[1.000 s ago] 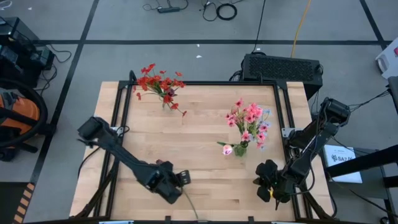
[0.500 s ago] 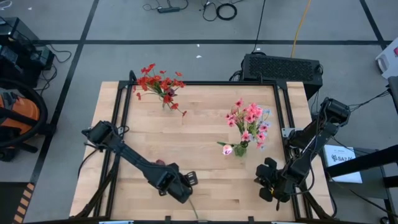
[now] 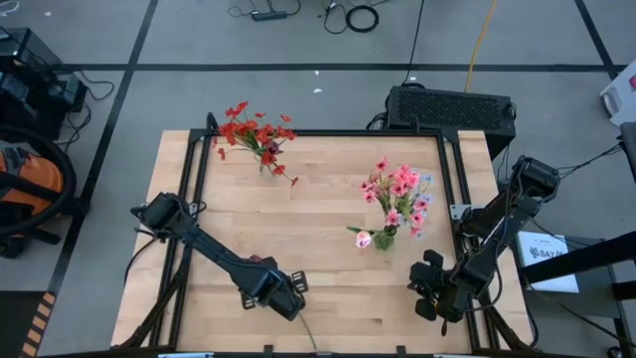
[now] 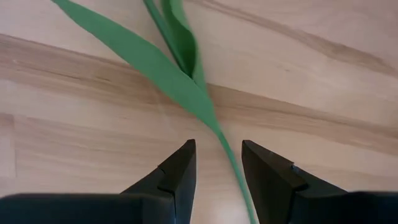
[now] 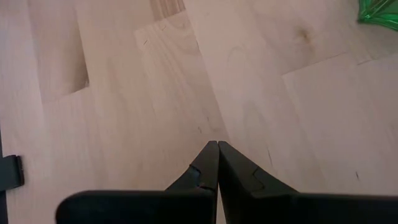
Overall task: Sort flowers into vase by color
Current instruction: Put the dark red flower into the transparent vase
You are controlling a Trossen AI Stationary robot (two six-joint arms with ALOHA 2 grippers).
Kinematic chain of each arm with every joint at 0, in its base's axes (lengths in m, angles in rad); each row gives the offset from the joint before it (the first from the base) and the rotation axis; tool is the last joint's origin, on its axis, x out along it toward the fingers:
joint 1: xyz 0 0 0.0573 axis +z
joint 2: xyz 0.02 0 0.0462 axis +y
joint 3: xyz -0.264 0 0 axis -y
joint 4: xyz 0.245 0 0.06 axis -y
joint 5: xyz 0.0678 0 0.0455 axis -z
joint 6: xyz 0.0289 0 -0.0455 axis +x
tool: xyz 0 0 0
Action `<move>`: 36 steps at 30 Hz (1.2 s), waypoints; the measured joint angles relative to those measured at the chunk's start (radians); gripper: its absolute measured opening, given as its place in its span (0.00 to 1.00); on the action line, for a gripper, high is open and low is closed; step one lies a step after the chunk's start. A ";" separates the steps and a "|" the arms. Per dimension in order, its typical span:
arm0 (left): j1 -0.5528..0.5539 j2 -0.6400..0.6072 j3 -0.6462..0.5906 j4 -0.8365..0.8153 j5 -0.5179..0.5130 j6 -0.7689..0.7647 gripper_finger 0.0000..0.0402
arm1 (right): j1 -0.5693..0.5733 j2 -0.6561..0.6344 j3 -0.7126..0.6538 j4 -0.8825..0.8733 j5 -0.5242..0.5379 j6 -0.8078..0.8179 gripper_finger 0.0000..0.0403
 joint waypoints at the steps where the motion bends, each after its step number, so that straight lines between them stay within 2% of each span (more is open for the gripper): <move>1: 0.000 0.000 -0.005 0.000 0.001 0.000 0.33 | 0.000 0.000 0.000 -0.001 0.000 0.000 0.00; 6: 0.010 0.002 -0.043 0.027 0.020 -0.016 0.33 | 0.000 0.000 0.000 -0.005 0.000 0.000 0.00; 12: 0.038 0.064 -0.046 0.064 0.022 -0.002 0.33 | 0.000 0.000 0.001 -0.012 0.004 -0.009 0.00; 15: 0.054 0.096 -0.040 0.061 0.081 0.010 0.33 | -0.001 -0.001 0.001 -0.014 0.005 -0.018 0.00; 19: 0.055 0.117 -0.039 0.057 0.090 0.138 0.33 | -0.002 -0.001 0.001 -0.013 0.005 -0.019 0.00; 22: 0.069 0.119 -0.039 0.021 0.098 0.173 0.30 | -0.002 -0.001 0.002 -0.014 0.006 -0.022 0.00; 29: 0.135 0.114 -0.041 0.000 0.079 0.325 0.04 | -0.003 -0.001 0.002 -0.016 0.067 -0.026 0.00; 33: 0.179 0.113 -0.041 -0.033 0.064 0.468 0.03 | -0.003 -0.001 0.002 -0.017 0.082 -0.028 0.00; 36: 0.204 0.091 -0.044 -0.092 0.031 0.689 0.03 | -0.003 -0.001 0.002 -0.018 0.082 -0.053 0.00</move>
